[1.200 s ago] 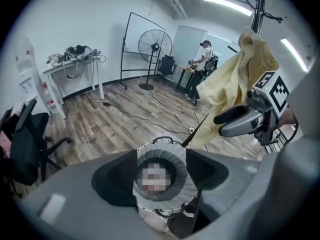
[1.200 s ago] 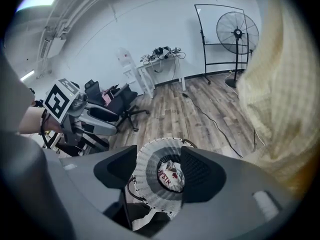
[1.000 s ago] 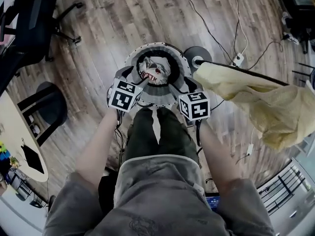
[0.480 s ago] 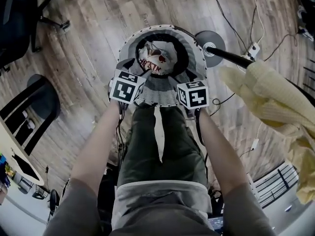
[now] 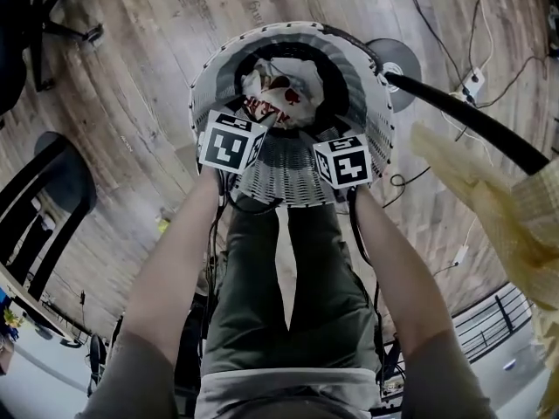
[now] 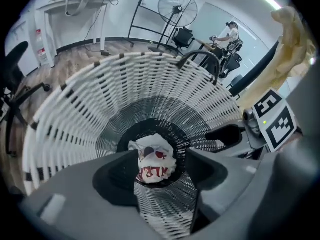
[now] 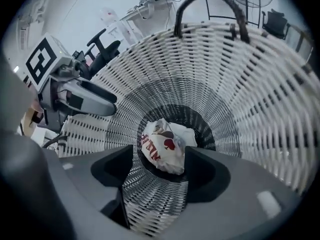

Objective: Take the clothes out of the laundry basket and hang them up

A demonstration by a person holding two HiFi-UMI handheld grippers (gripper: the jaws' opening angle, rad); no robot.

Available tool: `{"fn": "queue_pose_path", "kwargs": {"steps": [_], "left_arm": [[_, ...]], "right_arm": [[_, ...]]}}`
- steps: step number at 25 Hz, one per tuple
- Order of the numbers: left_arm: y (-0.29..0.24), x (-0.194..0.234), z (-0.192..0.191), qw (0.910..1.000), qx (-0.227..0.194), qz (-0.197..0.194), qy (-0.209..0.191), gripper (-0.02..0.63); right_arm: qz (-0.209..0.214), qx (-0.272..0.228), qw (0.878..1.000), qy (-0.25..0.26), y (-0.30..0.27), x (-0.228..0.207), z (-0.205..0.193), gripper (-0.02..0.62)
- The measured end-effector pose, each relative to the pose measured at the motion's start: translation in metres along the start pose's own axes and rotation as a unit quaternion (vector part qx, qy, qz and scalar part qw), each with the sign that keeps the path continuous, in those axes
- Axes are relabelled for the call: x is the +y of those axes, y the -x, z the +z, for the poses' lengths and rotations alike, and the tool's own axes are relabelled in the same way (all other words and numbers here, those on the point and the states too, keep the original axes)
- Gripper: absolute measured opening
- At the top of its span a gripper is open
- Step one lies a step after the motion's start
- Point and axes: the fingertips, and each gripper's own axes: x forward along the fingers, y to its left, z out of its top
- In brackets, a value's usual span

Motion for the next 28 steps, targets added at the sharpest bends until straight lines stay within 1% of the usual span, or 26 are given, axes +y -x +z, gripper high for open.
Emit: {"fn": "queue_pose_path", "kwargs": {"steps": [2,6,9,13,15,18,20,22,24,27,28], "left_arm": [[-0.014,0.005,-0.004,1.0,0.003,-0.001,0.007,0.296],[-0.044,0.012,-0.013,0.9999,0.013,-0.002,0.009,0.295],[-0.07,0.021,-0.025,0.9995,0.027,-0.003,0.019,0.296],[-0.103,0.033,-0.033,0.9986,0.034,-0.008,0.039,0.296],[-0.12,0.038,-0.04,0.9983,0.044,-0.009,0.037,0.296],[-0.143,0.044,-0.045,0.9978,0.055,-0.012,0.036,0.296],[-0.151,0.049,-0.045,0.9979,0.051,-0.011,0.038,0.296],[-0.159,0.052,-0.049,0.9976,0.055,-0.013,0.039,0.296],[-0.168,0.05,-0.058,0.9967,0.072,-0.015,0.033,0.296],[-0.183,0.048,-0.076,0.9938,0.109,-0.011,0.019,0.296],[-0.188,0.049,-0.078,0.9936,0.112,-0.007,0.012,0.296]], "right_arm": [[0.005,0.002,1.0,0.0,-0.016,-0.001,-0.004,0.341],[0.009,0.003,1.0,0.003,-0.048,-0.01,-0.014,0.342],[0.013,0.004,1.0,-0.006,-0.071,-0.017,-0.02,0.344],[0.014,0.002,0.999,-0.045,-0.102,-0.028,-0.024,0.35],[0.017,0.001,0.998,-0.058,-0.118,-0.032,-0.027,0.359],[0.019,-0.005,0.995,-0.102,-0.143,-0.048,-0.032,0.371],[0.012,-0.012,0.992,-0.123,-0.157,-0.061,-0.031,0.373],[0.002,-0.017,0.991,-0.132,-0.169,-0.071,-0.026,0.368],[-0.013,-0.009,0.991,-0.136,-0.181,-0.083,-0.028,0.367],[-0.033,0.007,0.989,-0.146,-0.195,-0.096,-0.035,0.37],[-0.038,0.01,0.988,-0.149,-0.199,-0.099,-0.036,0.368]]}}
